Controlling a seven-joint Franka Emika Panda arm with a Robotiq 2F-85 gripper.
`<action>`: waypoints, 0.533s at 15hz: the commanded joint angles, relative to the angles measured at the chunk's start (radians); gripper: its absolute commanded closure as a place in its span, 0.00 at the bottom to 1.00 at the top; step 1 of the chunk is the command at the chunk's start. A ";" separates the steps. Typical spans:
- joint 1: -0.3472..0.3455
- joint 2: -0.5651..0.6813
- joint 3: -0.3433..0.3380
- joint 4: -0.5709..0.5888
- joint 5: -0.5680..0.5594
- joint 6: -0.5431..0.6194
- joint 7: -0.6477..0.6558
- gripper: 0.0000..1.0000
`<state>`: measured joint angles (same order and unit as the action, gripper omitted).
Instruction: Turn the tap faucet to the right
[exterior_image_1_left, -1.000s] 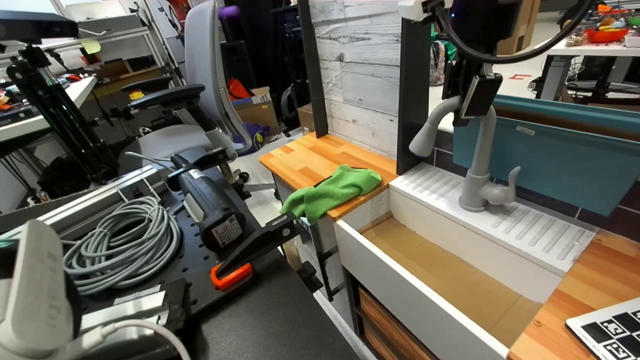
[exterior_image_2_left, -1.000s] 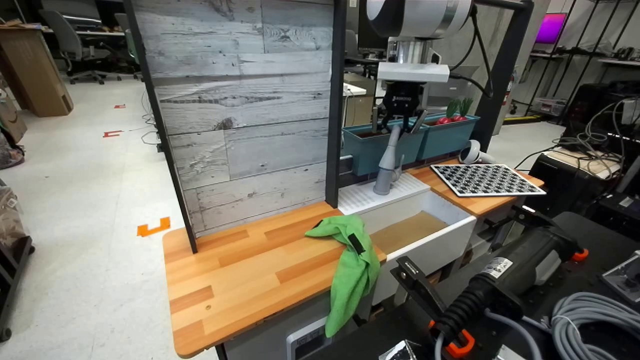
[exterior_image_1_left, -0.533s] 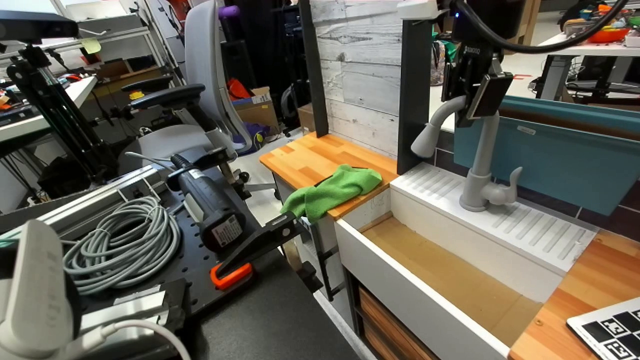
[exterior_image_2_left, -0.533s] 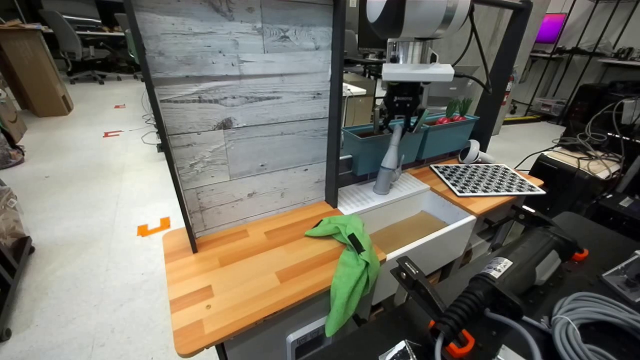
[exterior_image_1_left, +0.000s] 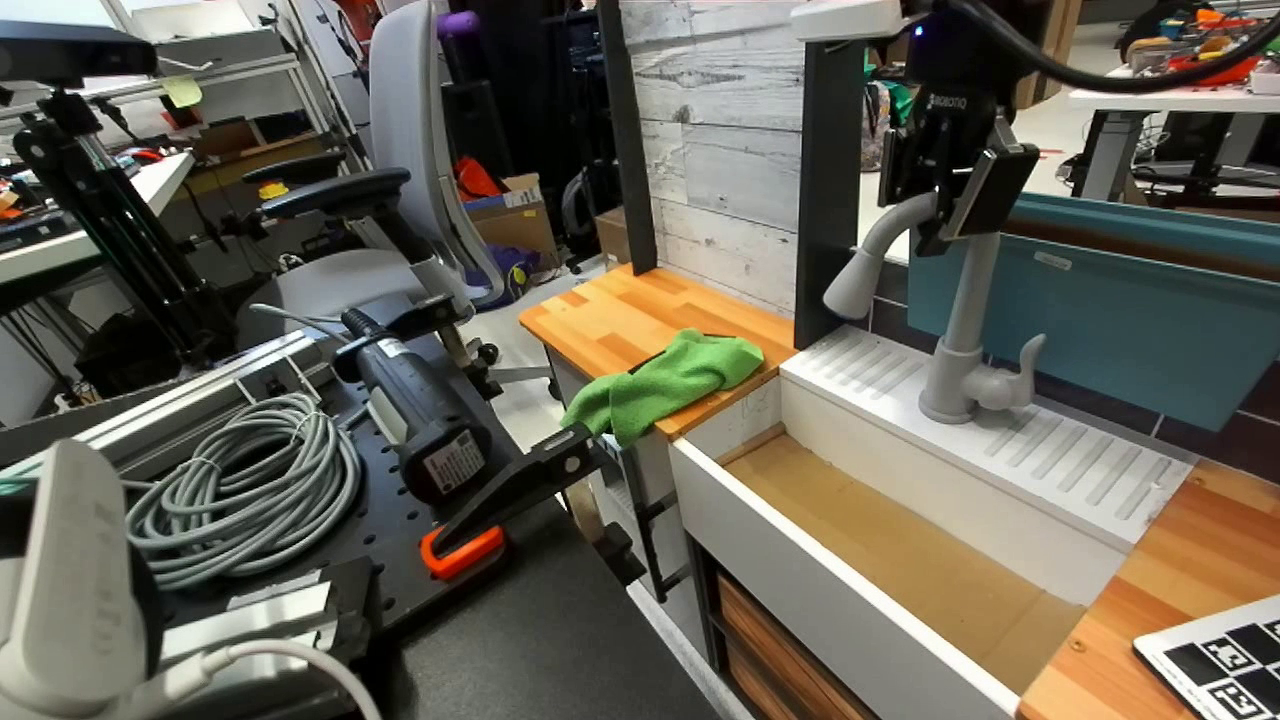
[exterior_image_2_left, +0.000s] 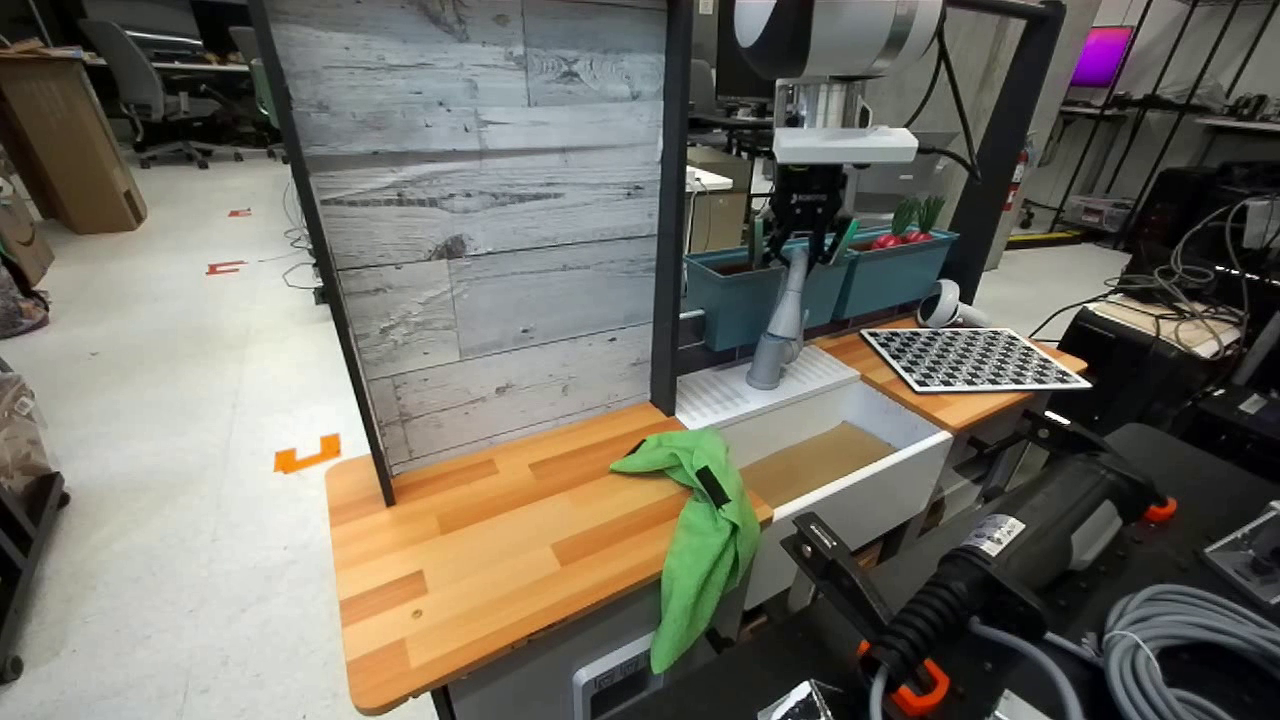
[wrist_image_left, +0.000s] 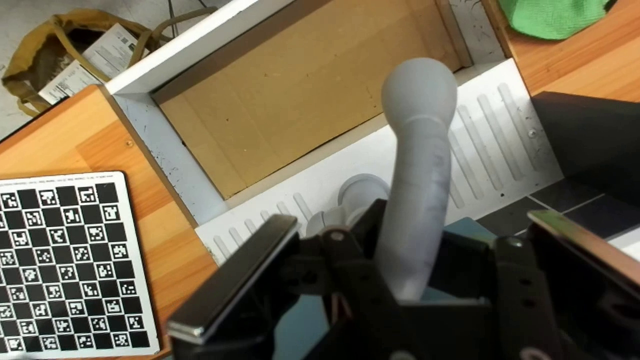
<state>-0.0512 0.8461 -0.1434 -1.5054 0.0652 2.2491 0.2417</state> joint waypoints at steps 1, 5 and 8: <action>-0.022 -0.071 -0.045 -0.001 -0.098 -0.151 -0.097 1.00; -0.026 -0.081 -0.048 -0.016 -0.117 -0.142 -0.151 1.00; -0.031 -0.084 -0.045 -0.018 -0.122 -0.142 -0.196 1.00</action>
<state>-0.0537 0.8454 -0.1435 -1.5084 0.0483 2.2492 0.1284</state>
